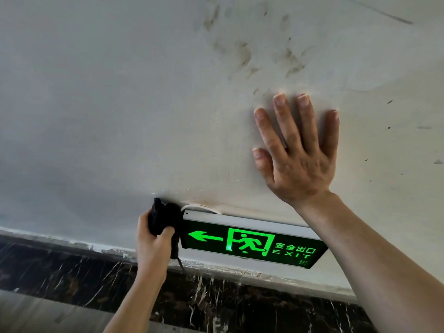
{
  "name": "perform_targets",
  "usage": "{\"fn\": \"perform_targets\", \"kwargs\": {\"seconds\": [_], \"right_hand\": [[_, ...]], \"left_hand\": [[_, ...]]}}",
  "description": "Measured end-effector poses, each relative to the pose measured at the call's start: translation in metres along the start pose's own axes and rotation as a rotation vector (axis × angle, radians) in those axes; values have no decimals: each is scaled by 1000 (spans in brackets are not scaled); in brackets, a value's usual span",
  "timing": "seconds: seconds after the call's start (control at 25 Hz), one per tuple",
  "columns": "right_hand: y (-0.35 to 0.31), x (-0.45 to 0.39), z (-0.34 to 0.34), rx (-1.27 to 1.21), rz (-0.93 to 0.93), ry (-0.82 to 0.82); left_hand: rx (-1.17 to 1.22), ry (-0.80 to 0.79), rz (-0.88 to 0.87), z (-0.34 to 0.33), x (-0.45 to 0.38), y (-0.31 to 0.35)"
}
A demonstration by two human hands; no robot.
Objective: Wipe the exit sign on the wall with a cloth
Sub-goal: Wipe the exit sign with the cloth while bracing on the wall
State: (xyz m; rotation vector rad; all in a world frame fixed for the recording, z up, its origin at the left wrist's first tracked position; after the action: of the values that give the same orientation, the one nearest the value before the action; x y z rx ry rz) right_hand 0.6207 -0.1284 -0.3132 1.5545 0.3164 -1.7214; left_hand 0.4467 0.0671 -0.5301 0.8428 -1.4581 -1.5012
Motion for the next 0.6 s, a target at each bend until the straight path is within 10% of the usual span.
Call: {"fn": "perform_targets", "kwargs": {"seconds": [0.6], "right_hand": [[-1, 1, -4, 31, 0, 22]], "left_hand": [[193, -52, 229, 0, -22, -82]]}}
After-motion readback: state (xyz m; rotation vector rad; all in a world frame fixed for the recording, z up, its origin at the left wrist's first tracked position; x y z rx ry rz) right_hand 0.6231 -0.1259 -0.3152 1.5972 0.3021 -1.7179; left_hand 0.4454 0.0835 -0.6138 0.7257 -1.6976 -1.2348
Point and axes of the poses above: each hand's wrist, its own x-axis away from the middle knuckle, its own z-axis out of the back of the hand, y = z × x, the point moved 8 cm from there along -x, towards the middle knuckle, and after that the axes turned 1 degree about -z, right-handed, at the moved point
